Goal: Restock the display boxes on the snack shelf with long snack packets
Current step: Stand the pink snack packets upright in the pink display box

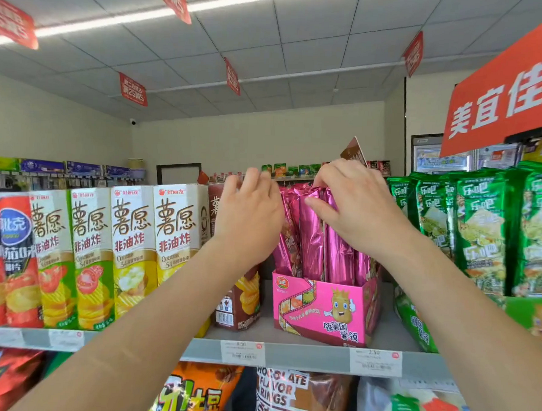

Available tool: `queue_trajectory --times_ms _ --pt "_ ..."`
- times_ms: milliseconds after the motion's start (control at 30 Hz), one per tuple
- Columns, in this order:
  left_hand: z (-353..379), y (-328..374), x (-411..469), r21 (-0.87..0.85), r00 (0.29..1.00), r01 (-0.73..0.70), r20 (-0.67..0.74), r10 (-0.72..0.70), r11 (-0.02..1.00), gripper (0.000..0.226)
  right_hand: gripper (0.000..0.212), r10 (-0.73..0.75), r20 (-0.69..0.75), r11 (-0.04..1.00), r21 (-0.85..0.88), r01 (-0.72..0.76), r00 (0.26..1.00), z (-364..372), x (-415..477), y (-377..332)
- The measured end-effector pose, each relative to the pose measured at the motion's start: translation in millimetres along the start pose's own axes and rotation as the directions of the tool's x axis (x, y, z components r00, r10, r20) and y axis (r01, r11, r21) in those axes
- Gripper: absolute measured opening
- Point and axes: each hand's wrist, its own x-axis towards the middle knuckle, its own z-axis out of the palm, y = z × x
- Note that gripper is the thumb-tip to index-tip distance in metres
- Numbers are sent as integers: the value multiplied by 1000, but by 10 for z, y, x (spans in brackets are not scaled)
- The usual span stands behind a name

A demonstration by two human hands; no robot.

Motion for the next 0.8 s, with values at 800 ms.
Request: queue_trajectory --times_ms 800 --pt "-168 -77 -243 -993 945 117 105 -311 22 46 40 96 -118 994 53 -91 988 -4 -272 -25"
